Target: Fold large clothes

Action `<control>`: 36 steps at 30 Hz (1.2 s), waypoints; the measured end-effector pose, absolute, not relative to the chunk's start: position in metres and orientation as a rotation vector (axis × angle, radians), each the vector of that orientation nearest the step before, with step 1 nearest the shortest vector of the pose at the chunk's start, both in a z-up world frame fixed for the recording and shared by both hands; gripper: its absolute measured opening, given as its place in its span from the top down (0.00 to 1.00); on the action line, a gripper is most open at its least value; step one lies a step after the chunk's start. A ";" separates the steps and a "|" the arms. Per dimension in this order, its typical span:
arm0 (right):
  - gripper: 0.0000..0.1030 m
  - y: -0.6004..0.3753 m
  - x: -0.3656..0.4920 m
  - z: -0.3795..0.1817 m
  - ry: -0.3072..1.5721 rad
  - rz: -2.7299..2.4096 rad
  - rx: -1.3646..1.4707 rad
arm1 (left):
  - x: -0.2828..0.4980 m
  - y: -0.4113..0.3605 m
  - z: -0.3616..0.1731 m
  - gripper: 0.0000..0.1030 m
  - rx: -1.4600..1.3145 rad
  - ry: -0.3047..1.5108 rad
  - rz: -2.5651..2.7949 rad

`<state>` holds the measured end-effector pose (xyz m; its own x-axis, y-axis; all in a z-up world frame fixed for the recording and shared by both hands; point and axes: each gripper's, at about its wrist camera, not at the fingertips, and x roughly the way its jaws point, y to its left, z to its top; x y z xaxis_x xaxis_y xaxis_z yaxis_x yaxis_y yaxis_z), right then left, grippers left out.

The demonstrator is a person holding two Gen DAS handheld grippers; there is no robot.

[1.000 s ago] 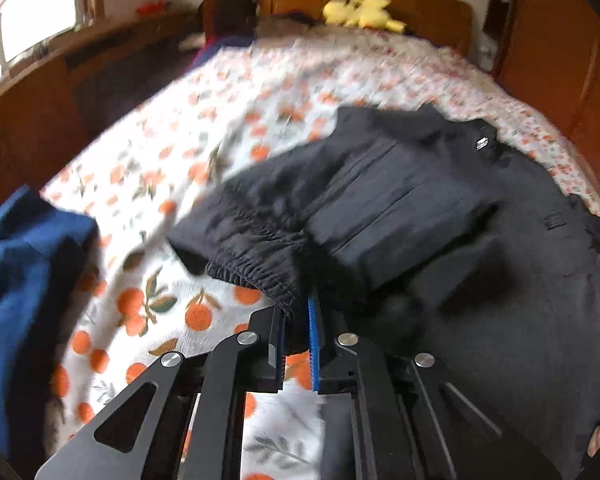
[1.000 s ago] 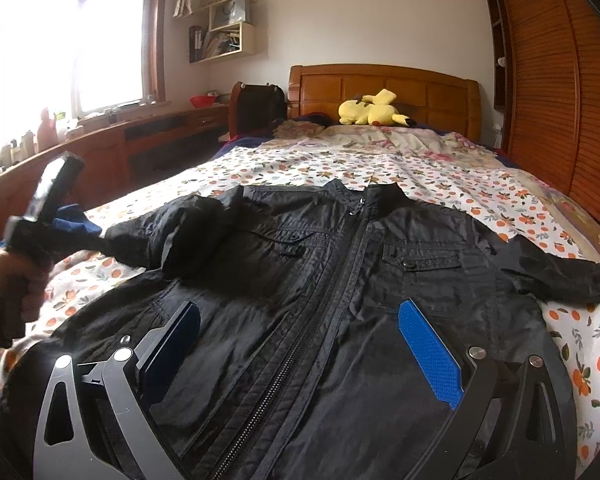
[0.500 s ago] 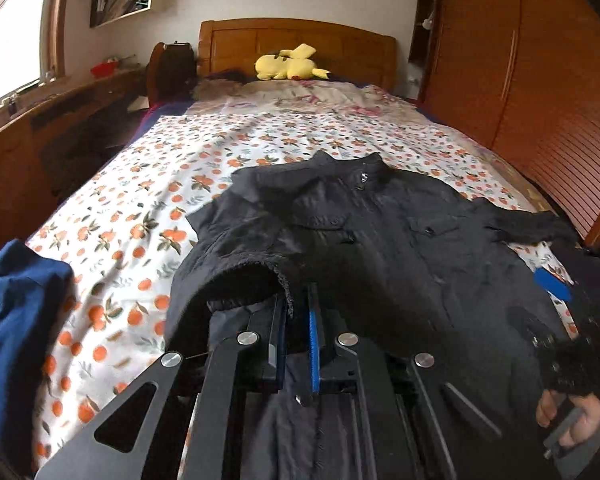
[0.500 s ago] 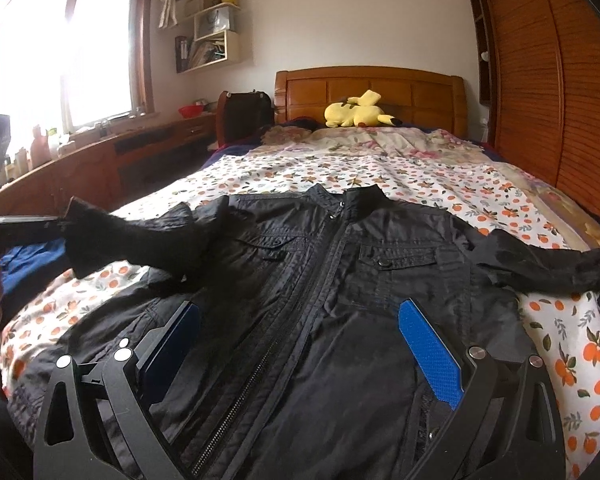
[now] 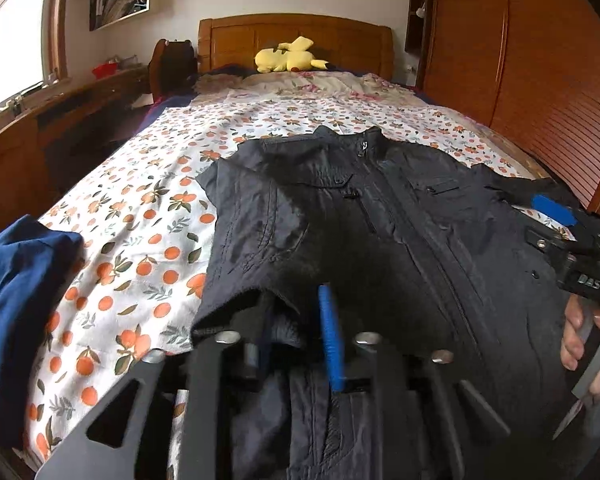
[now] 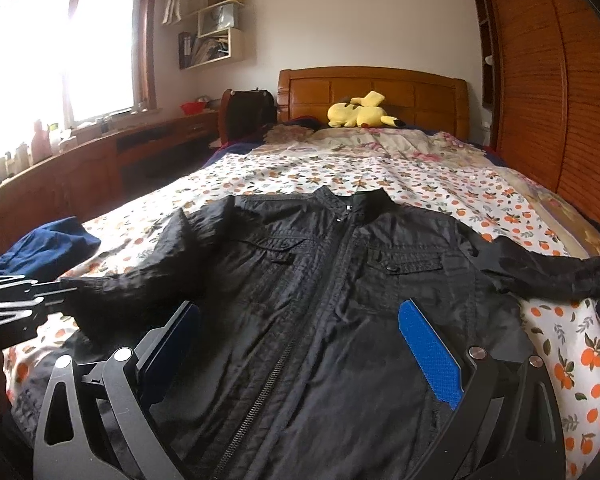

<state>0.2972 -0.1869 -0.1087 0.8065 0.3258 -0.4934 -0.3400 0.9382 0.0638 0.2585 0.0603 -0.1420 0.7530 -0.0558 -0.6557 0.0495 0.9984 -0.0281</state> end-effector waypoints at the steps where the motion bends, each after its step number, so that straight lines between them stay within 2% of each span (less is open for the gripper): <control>1: 0.06 -0.182 0.297 -0.109 0.523 0.363 -0.035 | 0.254 0.061 -0.140 0.50 -0.007 0.699 -0.054; 2: 0.06 -0.176 0.296 -0.109 0.524 0.374 -0.046 | 0.250 0.062 -0.137 0.40 -0.003 0.683 -0.051; 4: 0.06 -0.167 0.295 -0.109 0.526 0.393 -0.064 | 0.240 0.066 -0.133 0.35 0.006 0.654 -0.048; 6: 0.06 -0.157 0.294 -0.111 0.531 0.409 -0.078 | 0.233 0.069 -0.130 0.23 0.011 0.633 -0.043; 8: 0.06 -0.145 0.292 -0.114 0.539 0.437 -0.093 | 0.225 0.076 -0.128 0.18 0.008 0.605 -0.024; 12: 0.08 -0.121 0.289 -0.121 0.560 0.505 -0.127 | 0.214 0.099 -0.129 0.12 -0.033 0.593 0.004; 13: 0.14 -0.112 0.288 -0.123 0.572 0.528 -0.144 | 0.212 0.105 -0.129 0.11 -0.041 0.591 0.012; 17: 0.22 -0.083 0.284 -0.130 0.598 0.625 -0.189 | 0.203 0.129 -0.130 0.10 -0.062 0.583 0.046; 19: 0.30 -0.068 0.282 -0.134 0.609 0.670 -0.210 | 0.199 0.142 -0.129 0.10 -0.086 0.580 0.058; 26: 0.42 -0.021 0.282 -0.159 0.697 0.763 -0.322 | 0.189 0.164 -0.127 0.10 -0.103 0.569 0.101; 29: 0.56 -0.013 0.284 -0.170 0.741 0.766 -0.358 | 0.187 0.170 -0.129 0.10 -0.105 0.579 0.108; 33: 0.98 -0.019 0.288 -0.171 0.746 0.751 -0.348 | 0.186 0.170 -0.132 0.10 -0.098 0.586 0.110; 36: 0.98 -0.032 0.288 -0.163 0.713 0.733 -0.305 | 0.187 0.166 -0.133 0.10 -0.092 0.592 0.105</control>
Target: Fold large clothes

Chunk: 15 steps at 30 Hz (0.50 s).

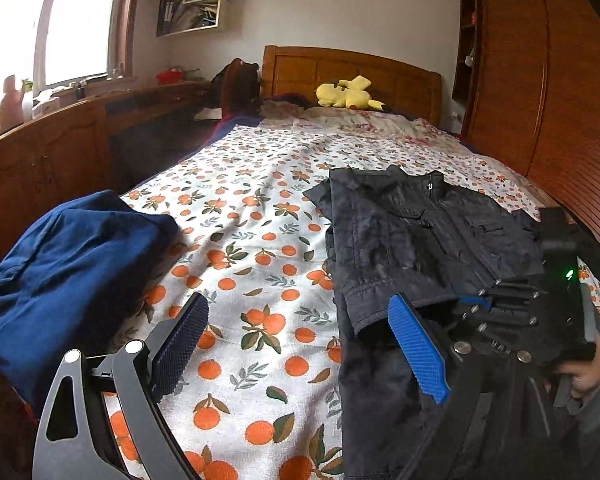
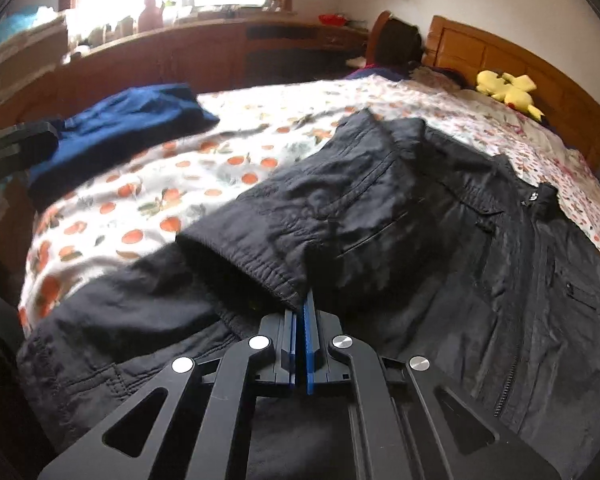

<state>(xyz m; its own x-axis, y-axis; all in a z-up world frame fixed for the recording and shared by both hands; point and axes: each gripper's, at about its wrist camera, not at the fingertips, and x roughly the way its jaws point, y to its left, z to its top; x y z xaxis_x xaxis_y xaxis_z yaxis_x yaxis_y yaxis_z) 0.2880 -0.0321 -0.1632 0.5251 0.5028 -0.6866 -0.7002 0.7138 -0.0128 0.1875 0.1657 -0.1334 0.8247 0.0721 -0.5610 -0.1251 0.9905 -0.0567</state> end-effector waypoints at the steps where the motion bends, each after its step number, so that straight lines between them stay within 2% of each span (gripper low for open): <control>1: 0.98 -0.037 0.289 -0.161 0.705 0.718 -0.292 | 0.188 0.163 -0.134 0.10 -0.089 0.594 0.100; 15: 0.98 -0.145 0.292 -0.116 0.594 0.553 -0.148 | 0.200 0.120 -0.134 0.10 -0.041 0.594 0.018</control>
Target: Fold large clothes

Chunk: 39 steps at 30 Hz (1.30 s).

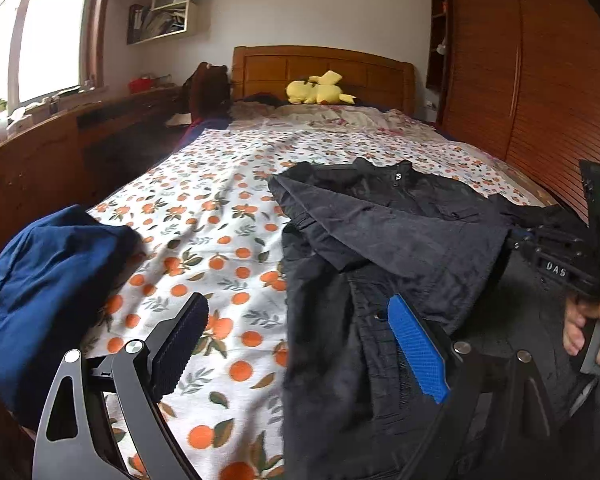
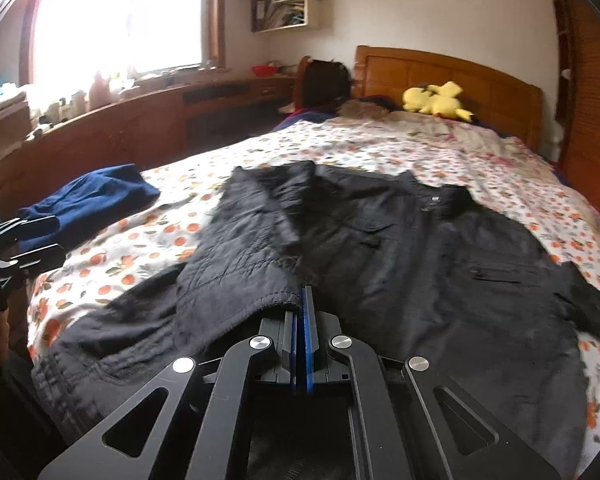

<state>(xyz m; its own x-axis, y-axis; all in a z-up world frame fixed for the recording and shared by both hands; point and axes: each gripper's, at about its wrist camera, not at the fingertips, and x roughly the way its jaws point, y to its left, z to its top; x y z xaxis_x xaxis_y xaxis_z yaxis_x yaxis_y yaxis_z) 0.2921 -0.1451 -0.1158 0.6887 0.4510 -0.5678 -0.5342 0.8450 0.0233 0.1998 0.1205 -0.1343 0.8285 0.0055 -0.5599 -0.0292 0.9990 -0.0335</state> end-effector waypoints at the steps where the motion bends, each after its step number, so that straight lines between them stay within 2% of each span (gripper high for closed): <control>1: 0.98 -0.153 0.293 -0.115 0.593 0.541 -0.140 | 0.201 0.117 -0.134 0.10 -0.039 0.592 0.015; 25: 0.98 -0.271 0.307 -0.150 0.704 0.212 -0.158 | 0.222 0.037 -0.132 0.10 0.020 0.577 -0.125; 33: 0.96 -0.276 0.289 -0.140 0.674 0.242 -0.171 | 0.232 0.009 -0.135 0.10 0.037 0.579 -0.159; 35: 0.93 -0.278 0.285 -0.136 0.660 0.243 -0.169 | 0.234 0.003 -0.137 0.09 0.042 0.580 -0.164; 37: 0.75 -0.279 0.282 -0.130 0.637 0.236 -0.170 | 0.237 -0.003 -0.139 0.09 0.047 0.586 -0.169; 39: 0.66 -0.280 0.277 -0.125 0.611 0.241 -0.163 | 0.238 -0.008 -0.141 0.09 0.049 0.590 -0.174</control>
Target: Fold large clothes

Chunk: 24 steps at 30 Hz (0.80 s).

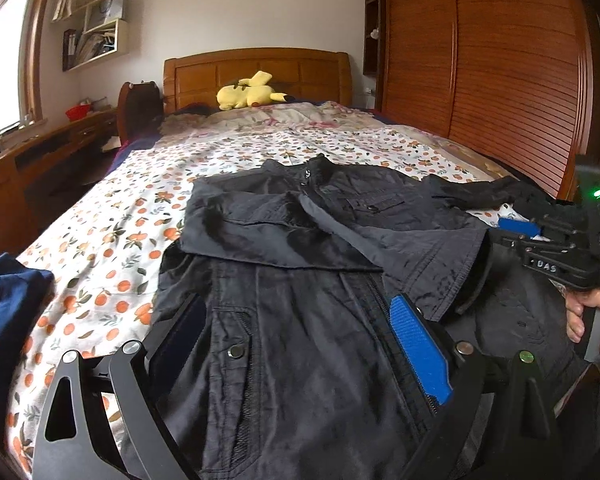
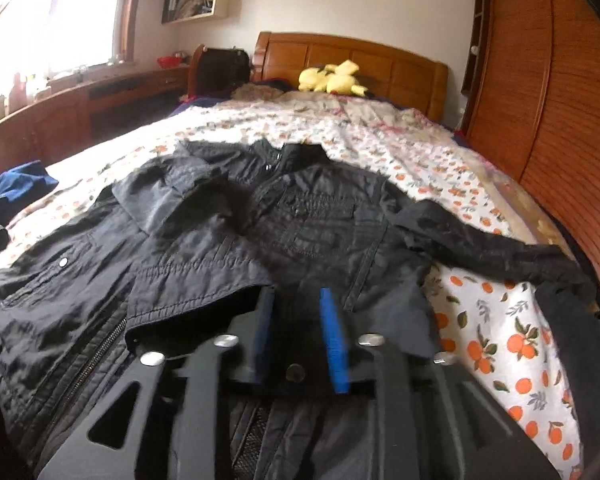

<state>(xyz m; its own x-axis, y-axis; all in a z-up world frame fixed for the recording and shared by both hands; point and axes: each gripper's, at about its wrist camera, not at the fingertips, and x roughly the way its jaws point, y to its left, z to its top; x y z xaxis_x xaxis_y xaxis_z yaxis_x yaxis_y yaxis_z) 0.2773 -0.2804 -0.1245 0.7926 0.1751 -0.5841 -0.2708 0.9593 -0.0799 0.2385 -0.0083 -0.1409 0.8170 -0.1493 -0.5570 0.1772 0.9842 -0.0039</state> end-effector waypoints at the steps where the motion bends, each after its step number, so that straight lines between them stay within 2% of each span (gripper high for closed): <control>1: 0.65 -0.280 0.275 -0.122 0.598 0.251 -0.158 | 0.239 -0.011 -0.142 0.08 0.052 0.591 -0.177; 9: 0.53 -0.251 0.265 -0.124 0.578 0.376 -0.169 | 0.241 -0.020 -0.147 0.06 0.070 0.596 -0.180; 15: 0.53 -0.219 0.260 -0.136 0.610 0.490 -0.216 | 0.243 -0.019 -0.150 0.03 0.071 0.601 -0.166; 19: 0.44 -0.203 0.260 -0.145 0.625 0.524 -0.250 | 0.246 -0.017 -0.152 0.03 0.061 0.607 -0.161; 24: 0.44 -0.189 0.272 -0.162 0.692 0.521 -0.284 | 0.245 -0.015 -0.152 0.03 0.063 0.611 -0.161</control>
<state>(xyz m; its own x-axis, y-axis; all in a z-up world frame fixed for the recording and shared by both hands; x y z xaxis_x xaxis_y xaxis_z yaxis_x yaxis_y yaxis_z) 0.2723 -0.1888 -0.1615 0.6501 0.3596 -0.6694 -0.5432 0.8360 -0.0784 0.2452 -0.0152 -0.1523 0.8071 -0.1321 -0.5754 0.1690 0.9856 0.0108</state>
